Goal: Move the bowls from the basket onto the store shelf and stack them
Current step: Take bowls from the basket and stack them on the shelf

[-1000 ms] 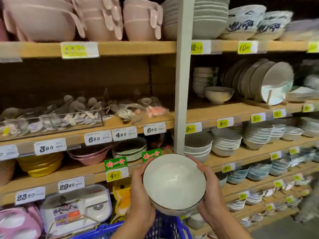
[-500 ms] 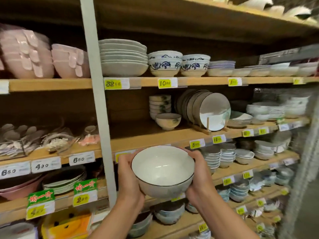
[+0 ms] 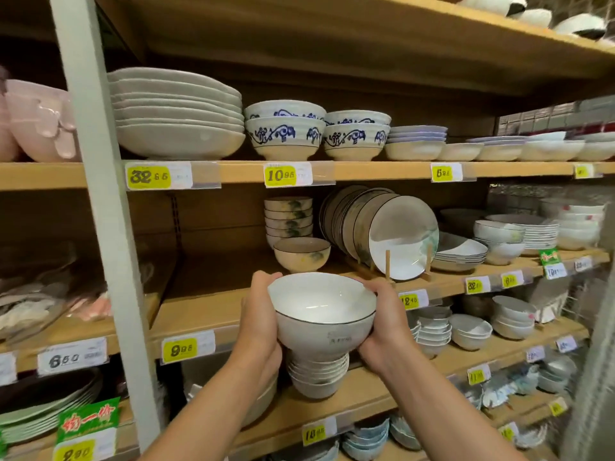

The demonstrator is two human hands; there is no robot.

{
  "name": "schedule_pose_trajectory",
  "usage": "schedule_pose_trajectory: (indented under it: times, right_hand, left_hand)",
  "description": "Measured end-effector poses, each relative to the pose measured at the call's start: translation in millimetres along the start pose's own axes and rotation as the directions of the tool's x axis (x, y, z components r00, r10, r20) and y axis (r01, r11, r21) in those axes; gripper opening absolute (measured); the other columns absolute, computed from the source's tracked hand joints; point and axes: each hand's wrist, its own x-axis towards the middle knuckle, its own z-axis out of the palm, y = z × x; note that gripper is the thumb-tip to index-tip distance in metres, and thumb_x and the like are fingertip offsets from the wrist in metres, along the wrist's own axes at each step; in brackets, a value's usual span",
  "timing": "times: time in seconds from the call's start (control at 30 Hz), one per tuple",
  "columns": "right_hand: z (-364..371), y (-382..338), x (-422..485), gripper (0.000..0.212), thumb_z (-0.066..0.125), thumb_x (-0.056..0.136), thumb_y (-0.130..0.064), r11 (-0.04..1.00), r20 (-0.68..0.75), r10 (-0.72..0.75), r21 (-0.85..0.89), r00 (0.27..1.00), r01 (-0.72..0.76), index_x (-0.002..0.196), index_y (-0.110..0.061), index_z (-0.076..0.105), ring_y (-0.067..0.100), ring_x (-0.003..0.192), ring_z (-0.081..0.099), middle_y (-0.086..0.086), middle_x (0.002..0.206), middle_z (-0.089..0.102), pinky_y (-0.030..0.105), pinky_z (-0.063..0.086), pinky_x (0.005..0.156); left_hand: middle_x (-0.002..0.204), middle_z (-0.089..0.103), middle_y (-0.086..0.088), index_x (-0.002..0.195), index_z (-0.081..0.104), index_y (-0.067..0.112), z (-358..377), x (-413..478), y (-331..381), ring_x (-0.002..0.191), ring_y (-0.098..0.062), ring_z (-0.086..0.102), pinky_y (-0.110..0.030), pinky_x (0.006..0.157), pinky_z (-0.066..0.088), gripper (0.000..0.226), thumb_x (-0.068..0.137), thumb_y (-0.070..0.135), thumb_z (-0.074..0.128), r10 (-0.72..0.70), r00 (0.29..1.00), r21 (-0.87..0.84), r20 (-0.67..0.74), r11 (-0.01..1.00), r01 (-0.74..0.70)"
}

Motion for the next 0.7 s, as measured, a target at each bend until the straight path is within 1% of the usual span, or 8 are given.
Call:
schedule_pose_trajectory:
  times: [0.13,0.2,0.27,0.33,0.4,0.47,0.57,0.7]
  right_hand:
    - [3,-10,43,0.029,0.045,0.089,-0.025,0.999,-0.04,0.002,-0.046,0.999,-0.004,0.105,-0.016,0.067,0.029,0.09,0.065,0.009,0.095,0.073,0.033,0.054,0.064]
    - [2,-12,63,0.028,0.045,0.088,-0.022,0.999,-0.04,-0.001,-0.05,0.999,-0.001,0.102,-0.014,0.068,0.026,0.08,0.067,0.007,0.086,0.074,0.03,0.054,0.057]
    - [1,-13,80,0.024,0.046,0.086,-0.019,0.999,-0.036,0.006,-0.04,0.999,-0.008,0.095,-0.012,0.068,0.022,0.061,0.07,0.004,0.07,0.074,0.028,0.053,0.048]
    - [-2,-10,97,0.023,0.048,0.085,-0.018,0.999,-0.046,0.005,-0.037,0.999,-0.007,0.095,-0.011,0.068,0.02,0.055,0.07,0.003,0.066,0.073,0.028,0.052,0.046]
    - [-5,-5,112,0.025,0.048,0.086,-0.021,0.998,-0.041,0.019,-0.06,0.999,-0.021,0.099,-0.012,0.068,0.023,0.07,0.07,0.005,0.078,0.073,0.028,0.054,0.053]
    - [-7,-3,127,0.027,0.048,0.087,-0.023,0.996,-0.03,0.04,-0.079,0.999,-0.043,0.102,-0.013,0.068,0.027,0.086,0.067,0.007,0.091,0.073,0.031,0.055,0.062]
    - [-11,-5,145,0.027,0.049,0.088,-0.021,0.995,0.007,0.052,-0.084,0.999,-0.051,0.105,-0.014,0.068,0.03,0.093,0.066,0.01,0.1,0.072,0.035,0.054,0.069]
    - [-17,-10,166,0.028,0.047,0.092,-0.018,0.993,0.077,0.092,-0.084,0.993,-0.086,0.113,-0.016,0.066,0.031,0.098,0.065,0.011,0.107,0.071,0.036,0.054,0.072]
  left_hand:
    - [0.073,0.072,-0.001,0.072,0.064,0.016,13,47,-12,0.08,-0.025,0.066,-0.034,0.064,0.046,0.032,0.089,0.034,0.042,-0.046,0.999,0.025,0.001,0.999,0.046]
    - [0.081,0.072,-0.007,0.082,0.062,0.012,19,69,-19,0.078,-0.026,0.069,-0.033,0.062,0.047,0.031,0.089,0.034,0.041,-0.075,0.997,0.035,0.001,0.997,0.075]
    - [0.077,0.071,-0.005,0.082,0.061,0.011,23,87,-26,0.069,-0.021,0.07,-0.028,0.056,0.047,0.03,0.09,0.031,0.04,-0.087,0.996,0.034,0.006,0.996,0.087]
    - [0.086,0.071,-0.008,0.091,0.063,0.008,26,101,-33,0.078,-0.025,0.07,-0.031,0.059,0.05,0.03,0.089,0.027,0.04,-0.1,0.995,0.037,-0.011,0.994,0.1]
    - [0.104,0.07,-0.013,0.108,0.064,0.008,28,109,-38,0.094,-0.034,0.067,-0.041,0.072,0.052,0.035,0.086,0.021,0.041,-0.117,0.992,0.029,-0.042,0.993,0.118]
    - [0.108,0.068,-0.015,0.111,0.065,0.012,30,117,-41,0.097,-0.036,0.064,-0.045,0.078,0.052,0.036,0.083,0.015,0.042,-0.111,0.991,0.018,-0.079,0.993,0.113]
    - [0.106,0.069,-0.014,0.106,0.067,0.013,34,128,-43,0.096,-0.037,0.064,-0.045,0.078,0.055,0.037,0.08,0.009,0.042,-0.1,0.987,0.014,-0.125,0.995,0.102]
    - [0.104,0.072,-0.016,0.107,0.07,0.005,40,139,-47,0.096,-0.037,0.065,-0.036,0.068,0.055,0.04,0.078,0.004,0.042,-0.099,0.98,-0.018,-0.17,0.995,0.097]
